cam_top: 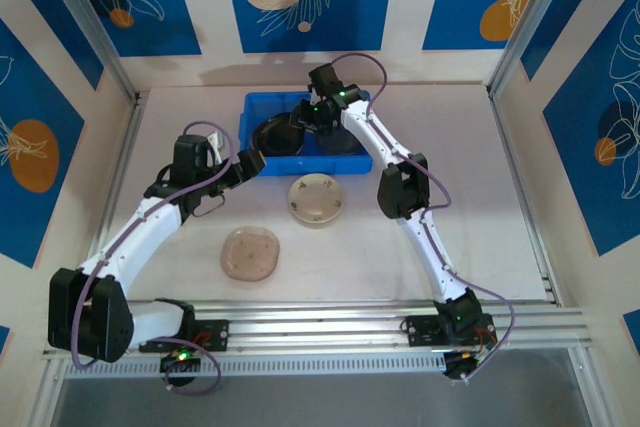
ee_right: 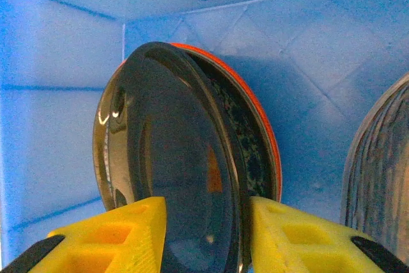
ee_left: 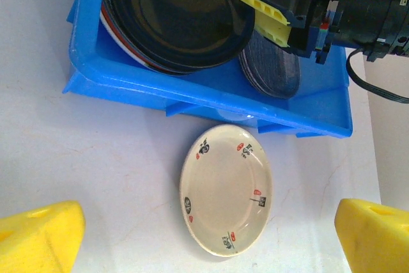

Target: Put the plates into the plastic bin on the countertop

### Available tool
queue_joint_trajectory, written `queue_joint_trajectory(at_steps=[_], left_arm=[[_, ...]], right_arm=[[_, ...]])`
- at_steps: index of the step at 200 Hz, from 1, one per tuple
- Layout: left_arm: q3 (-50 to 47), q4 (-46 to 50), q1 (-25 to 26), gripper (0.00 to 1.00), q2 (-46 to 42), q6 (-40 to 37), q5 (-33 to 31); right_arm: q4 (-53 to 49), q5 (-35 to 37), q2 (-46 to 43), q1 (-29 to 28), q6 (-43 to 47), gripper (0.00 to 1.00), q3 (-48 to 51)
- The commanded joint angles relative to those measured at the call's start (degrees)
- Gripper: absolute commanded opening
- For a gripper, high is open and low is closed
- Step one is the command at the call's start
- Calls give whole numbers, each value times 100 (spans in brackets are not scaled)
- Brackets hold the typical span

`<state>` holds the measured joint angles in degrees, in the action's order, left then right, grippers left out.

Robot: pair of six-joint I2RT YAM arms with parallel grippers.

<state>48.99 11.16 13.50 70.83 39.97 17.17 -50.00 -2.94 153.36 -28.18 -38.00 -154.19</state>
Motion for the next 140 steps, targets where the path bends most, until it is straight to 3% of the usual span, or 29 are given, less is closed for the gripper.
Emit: queue_joint_trajectory(at_steps=[1, 140], left_arm=[[-46, -154, -75, 100, 14, -41, 93], [-72, -346, -75, 100, 297, 29, 164]], right_arm=[[-121, 41, 93, -56, 64, 41, -124], [-271, 55, 159, 119, 49, 43, 20]])
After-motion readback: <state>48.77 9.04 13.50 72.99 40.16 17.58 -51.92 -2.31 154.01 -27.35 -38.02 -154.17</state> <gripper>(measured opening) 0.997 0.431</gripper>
